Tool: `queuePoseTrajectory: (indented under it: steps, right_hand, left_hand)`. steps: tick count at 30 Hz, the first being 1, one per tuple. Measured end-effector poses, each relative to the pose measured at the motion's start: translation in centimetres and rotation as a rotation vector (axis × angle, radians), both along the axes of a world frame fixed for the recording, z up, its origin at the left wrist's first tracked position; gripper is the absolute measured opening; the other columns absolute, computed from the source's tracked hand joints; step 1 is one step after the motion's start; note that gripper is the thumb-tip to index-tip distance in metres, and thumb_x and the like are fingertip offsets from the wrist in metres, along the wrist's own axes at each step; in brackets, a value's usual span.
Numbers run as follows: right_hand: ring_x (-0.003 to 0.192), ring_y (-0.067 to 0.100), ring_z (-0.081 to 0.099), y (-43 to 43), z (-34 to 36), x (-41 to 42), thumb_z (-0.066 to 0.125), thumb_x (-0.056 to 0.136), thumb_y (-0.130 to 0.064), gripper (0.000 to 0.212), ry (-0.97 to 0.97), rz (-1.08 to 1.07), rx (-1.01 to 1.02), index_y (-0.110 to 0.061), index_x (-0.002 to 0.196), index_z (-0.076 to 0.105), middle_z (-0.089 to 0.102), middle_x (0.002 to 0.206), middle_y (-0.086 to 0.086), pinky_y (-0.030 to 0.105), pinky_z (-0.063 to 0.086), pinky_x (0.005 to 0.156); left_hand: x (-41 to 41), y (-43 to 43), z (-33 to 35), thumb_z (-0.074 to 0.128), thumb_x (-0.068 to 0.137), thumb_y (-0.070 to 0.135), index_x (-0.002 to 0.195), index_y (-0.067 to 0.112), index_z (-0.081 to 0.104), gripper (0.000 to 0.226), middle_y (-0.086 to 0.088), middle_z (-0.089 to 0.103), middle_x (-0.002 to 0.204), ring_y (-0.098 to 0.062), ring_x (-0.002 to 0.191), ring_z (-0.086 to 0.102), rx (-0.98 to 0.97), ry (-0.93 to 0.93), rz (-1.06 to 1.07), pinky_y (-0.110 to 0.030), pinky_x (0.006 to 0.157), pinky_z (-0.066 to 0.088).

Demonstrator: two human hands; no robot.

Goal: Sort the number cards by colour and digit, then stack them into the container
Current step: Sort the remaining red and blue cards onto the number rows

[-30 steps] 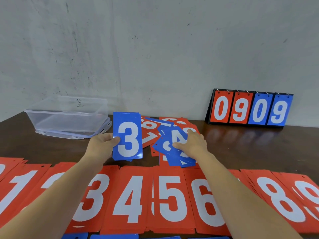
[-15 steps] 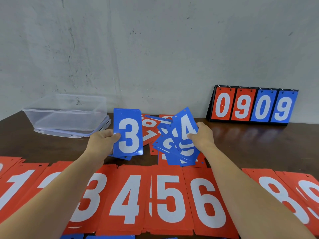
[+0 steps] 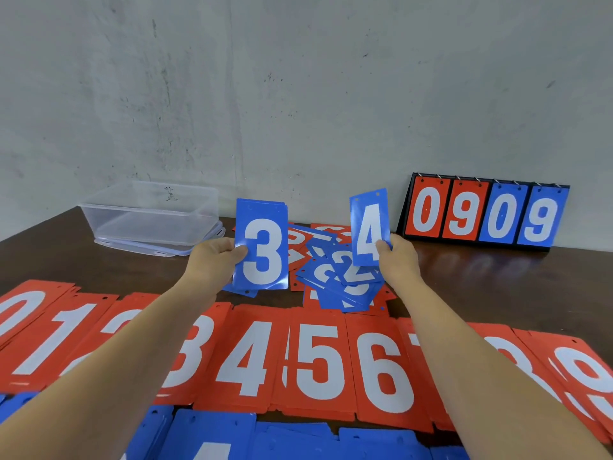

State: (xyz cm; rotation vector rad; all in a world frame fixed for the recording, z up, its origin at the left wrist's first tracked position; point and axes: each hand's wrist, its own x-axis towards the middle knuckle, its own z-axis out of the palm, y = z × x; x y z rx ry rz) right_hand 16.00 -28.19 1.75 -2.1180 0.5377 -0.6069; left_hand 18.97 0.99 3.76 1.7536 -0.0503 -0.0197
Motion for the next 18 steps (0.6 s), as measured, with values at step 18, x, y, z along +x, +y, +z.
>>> queuePoseTrajectory:
  steps: [18]
  right_hand:
    - [0.092, 0.022, 0.063, 3.9, 4.7, -8.0, 0.062, 0.093, -0.015, 0.014, -0.178, 0.113, 0.137, -0.002, 0.091, 0.057, 0.064, 0.101, 0.008, 0.026, 0.050, 0.063]
  left_hand:
    - [-7.5, 6.1, 2.6, 0.062, 0.094, 0.018, 0.105, 0.007, 0.066, 0.017, -0.011, 0.072, 0.107, -0.026, 0.093, 0.070, -0.036, -0.018, 0.105, -0.047, 0.086, 0.057]
